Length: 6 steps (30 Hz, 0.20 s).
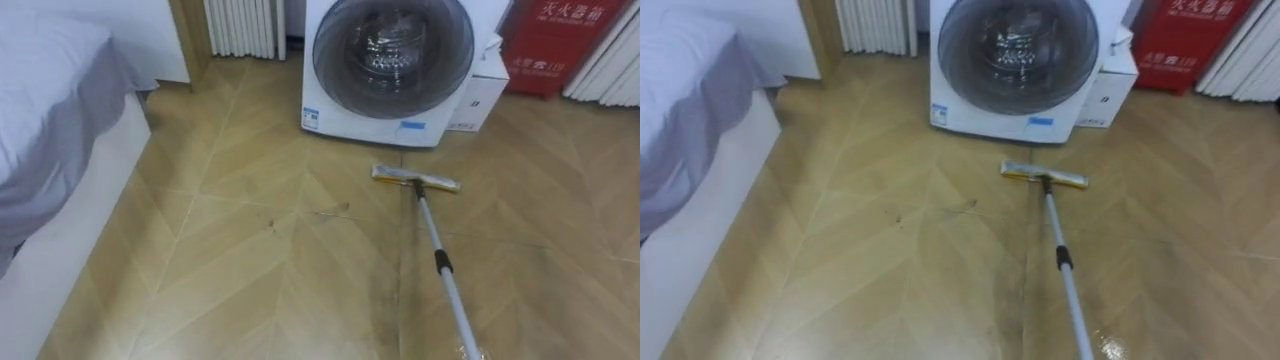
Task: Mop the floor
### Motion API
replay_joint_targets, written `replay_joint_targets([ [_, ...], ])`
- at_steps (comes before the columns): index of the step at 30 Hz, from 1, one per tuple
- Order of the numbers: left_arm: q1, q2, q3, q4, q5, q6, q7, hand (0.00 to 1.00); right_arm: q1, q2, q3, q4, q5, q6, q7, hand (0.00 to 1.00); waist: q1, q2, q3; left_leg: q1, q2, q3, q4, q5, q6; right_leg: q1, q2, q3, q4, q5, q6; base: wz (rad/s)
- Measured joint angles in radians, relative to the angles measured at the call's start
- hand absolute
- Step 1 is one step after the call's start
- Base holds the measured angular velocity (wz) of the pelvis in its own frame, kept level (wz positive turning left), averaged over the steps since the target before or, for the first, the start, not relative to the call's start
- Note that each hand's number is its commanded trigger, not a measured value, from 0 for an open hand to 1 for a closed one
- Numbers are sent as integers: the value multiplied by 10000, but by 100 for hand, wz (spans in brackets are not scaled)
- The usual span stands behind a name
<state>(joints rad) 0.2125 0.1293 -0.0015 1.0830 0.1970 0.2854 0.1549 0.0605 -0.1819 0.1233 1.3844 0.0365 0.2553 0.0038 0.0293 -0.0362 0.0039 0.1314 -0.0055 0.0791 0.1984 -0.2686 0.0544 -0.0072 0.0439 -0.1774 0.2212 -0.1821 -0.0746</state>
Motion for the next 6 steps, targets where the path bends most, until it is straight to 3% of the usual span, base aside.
replay_joint_targets([
  [6,-116,-13,268,114,129,155,-126,0,-22,155,-279,-74,35,270,37,100,-28,111,57,385,-5,9,-18,0,0,408,9,93,18,-20,33,-1],
])
